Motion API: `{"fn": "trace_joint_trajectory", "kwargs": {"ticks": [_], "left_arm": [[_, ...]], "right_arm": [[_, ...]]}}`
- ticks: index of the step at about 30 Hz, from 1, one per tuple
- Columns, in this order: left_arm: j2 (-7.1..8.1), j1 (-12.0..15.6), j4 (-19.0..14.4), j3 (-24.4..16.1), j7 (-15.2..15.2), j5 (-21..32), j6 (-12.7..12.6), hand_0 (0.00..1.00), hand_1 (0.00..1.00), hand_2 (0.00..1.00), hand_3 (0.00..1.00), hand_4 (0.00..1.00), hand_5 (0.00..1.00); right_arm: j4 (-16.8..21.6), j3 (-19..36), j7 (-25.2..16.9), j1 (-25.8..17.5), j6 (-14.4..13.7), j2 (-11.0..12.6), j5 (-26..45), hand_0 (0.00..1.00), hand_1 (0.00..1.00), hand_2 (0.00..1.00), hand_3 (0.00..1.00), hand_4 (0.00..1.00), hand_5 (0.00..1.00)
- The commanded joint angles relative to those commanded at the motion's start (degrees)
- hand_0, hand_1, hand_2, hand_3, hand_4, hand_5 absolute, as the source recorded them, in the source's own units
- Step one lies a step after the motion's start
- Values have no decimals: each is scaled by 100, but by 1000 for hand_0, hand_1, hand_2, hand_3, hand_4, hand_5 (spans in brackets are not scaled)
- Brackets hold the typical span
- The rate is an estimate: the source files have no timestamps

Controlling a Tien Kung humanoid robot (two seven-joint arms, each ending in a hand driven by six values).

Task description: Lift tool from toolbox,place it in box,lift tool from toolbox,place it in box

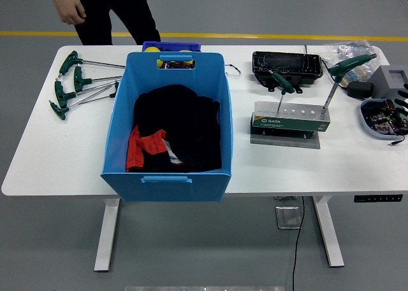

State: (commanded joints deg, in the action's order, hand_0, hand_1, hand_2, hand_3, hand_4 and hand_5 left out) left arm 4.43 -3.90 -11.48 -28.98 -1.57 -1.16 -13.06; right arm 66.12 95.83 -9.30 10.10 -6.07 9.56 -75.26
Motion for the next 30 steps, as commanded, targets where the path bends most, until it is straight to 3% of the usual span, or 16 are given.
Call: {"fn": "trace_joint_trajectory", "kwargs": {"ticks": [6,7,12,13,16,18,19,24,25,30], "left_arm": [[2,-6,4,26,-11,23,10,688,741,791,824,971,878],[3,-7,3,32,-11,24,12,688,741,790,823,969,876],[1,-6,-1,39,-3,22,13,688,741,790,823,969,876],[1,-6,-2,37,0,19,12,687,741,790,823,967,874],[3,-6,-4,39,2,14,15,687,741,790,823,967,874],[4,-9,-4,39,1,11,17,687,741,790,823,967,874],[5,-10,-4,41,-1,13,17,688,741,790,823,968,875],[7,-16,-5,51,-5,25,19,688,741,790,823,968,875],[9,-17,-6,62,-7,36,20,686,739,790,822,968,875],[15,-21,-11,87,-8,55,23,686,739,790,822,968,875]], "right_arm": [[69,-6,-91,-1,-287,4,-105,768,722,780,804,998,859],[91,-8,-130,-4,-361,9,-154,760,721,778,803,998,747],[145,-12,-275,4,-581,44,-458,760,721,778,803,998,747],[159,-15,-333,14,-650,62,-610,771,735,791,812,998,686],[174,-11,-469,33,-773,104,-991,771,735,791,812,998,686],[178,-12,-591,47,-834,144,-1270,771,735,791,812,998,686],[180,-19,-657,56,-857,171,-1399,822,785,829,839,998,635],[210,-76,-889,109,-932,316,-2010,822,785,829,839,998,635],[226,-103,-948,129,-948,362,-2149,893,842,882,882,998,563],[300,-258,-1178,220,-1041,571,-2581,893,842,882,882,998,563]]}}
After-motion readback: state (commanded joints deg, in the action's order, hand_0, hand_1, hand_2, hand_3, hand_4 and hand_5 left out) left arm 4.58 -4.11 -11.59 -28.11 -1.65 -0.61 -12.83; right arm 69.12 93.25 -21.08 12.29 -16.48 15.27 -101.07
